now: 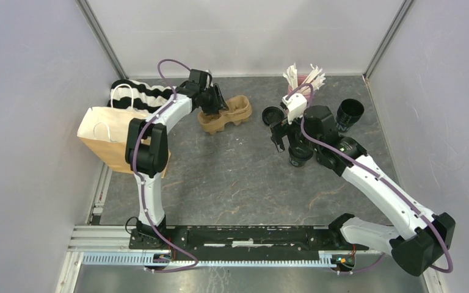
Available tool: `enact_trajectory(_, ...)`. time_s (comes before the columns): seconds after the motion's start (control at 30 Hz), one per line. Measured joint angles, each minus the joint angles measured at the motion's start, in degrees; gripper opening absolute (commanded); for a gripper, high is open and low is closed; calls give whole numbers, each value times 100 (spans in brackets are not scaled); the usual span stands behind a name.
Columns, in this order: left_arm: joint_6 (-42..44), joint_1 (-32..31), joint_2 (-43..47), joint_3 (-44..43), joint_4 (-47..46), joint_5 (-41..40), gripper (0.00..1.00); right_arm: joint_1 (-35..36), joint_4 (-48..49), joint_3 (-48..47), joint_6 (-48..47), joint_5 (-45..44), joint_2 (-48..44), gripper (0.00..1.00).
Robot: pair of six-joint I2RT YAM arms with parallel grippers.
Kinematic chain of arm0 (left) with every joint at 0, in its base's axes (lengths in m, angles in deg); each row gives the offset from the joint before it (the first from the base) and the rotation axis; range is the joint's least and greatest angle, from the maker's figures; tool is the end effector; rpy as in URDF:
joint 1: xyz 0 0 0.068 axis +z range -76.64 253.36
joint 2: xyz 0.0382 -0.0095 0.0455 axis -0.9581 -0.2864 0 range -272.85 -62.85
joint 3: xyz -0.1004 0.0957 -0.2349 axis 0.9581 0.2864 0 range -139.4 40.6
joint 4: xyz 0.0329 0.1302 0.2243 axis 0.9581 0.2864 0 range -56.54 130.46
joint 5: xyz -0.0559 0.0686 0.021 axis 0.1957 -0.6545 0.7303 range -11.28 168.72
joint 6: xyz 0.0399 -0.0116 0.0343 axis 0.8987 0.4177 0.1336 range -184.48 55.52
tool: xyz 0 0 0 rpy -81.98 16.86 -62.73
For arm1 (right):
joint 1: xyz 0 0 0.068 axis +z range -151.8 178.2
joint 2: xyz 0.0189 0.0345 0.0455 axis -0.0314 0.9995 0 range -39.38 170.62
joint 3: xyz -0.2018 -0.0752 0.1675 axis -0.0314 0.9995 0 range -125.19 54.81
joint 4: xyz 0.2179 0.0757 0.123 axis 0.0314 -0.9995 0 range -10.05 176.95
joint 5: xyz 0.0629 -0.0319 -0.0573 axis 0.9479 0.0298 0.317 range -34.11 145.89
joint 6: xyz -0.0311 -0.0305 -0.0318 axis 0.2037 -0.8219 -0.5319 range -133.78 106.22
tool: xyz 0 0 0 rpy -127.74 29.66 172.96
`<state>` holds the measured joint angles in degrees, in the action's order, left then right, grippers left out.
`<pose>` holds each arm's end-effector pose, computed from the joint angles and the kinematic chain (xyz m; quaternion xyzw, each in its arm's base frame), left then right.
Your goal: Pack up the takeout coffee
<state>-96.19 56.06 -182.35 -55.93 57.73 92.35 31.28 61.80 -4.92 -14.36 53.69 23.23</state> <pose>0.4489 -0.1486 0.2232 -0.0730 0.9228 -0.2506 0.2836 0.2043 0.1315 0.3441 -0.2388 0.8233 0.1282 0.4988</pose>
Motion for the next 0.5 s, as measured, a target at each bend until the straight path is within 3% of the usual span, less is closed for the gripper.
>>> enact_trajectory(0.13,7,85,160,164,4,42,41,-76,164,-96,291,245,389,98)
enact_trajectory(0.23,55,111,372,297,42,42,39,-133,385,-337,671,573,940,92)
enact_trajectory(0.4,177,114,804,531,59,52,36,-175,1123,-977,1836,1226,1974,85)
enact_trajectory(0.5,212,109,966,671,31,72,34,-223,1615,-1300,2677,1427,2507,68)
